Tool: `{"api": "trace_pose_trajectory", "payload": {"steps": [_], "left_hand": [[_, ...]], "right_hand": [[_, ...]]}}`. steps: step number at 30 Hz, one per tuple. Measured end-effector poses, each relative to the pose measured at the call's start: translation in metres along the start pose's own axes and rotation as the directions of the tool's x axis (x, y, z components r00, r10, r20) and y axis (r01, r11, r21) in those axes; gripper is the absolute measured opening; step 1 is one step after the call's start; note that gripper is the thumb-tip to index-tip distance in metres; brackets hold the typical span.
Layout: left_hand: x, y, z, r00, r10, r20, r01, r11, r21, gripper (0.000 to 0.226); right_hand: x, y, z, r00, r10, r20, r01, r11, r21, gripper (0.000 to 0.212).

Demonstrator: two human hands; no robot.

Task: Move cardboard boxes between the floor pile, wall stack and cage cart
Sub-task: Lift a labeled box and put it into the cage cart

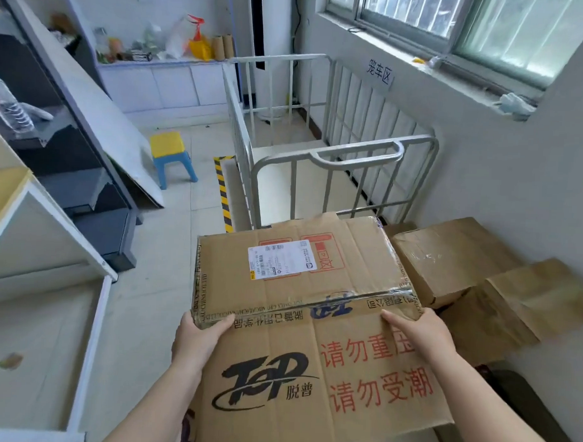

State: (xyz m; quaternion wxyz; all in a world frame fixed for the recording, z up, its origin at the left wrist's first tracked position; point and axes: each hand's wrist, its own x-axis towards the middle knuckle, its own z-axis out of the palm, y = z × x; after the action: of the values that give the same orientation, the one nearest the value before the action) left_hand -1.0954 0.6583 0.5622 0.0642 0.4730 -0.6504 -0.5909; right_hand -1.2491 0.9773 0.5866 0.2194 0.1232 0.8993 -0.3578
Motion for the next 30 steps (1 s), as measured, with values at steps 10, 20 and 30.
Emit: {"api": "trace_pose_trajectory", "payload": {"steps": [10, 20, 30], "left_hand": [[0.154, 0.079, 0.08, 0.975, -0.175, 0.133, 0.177, 0.984, -0.002, 0.069], [0.31, 0.092, 0.17, 0.829, -0.451, 0.33, 0.379, 0.888, 0.262, 0.091], [0.303, 0.084, 0.18, 0.832, -0.434, 0.346, 0.322, 0.885, 0.336, 0.076]], "right_hand": [[0.178, -0.108, 0.006, 0.985, 0.172, -0.002, -0.171, 0.974, -0.149, 0.108], [0.28, -0.155, 0.132, 0.948, 0.258, 0.189, -0.13, 0.851, -0.509, 0.13], [0.292, -0.143, 0.153, 0.95, 0.285, 0.128, -0.177, 0.83, -0.53, 0.131]]}}
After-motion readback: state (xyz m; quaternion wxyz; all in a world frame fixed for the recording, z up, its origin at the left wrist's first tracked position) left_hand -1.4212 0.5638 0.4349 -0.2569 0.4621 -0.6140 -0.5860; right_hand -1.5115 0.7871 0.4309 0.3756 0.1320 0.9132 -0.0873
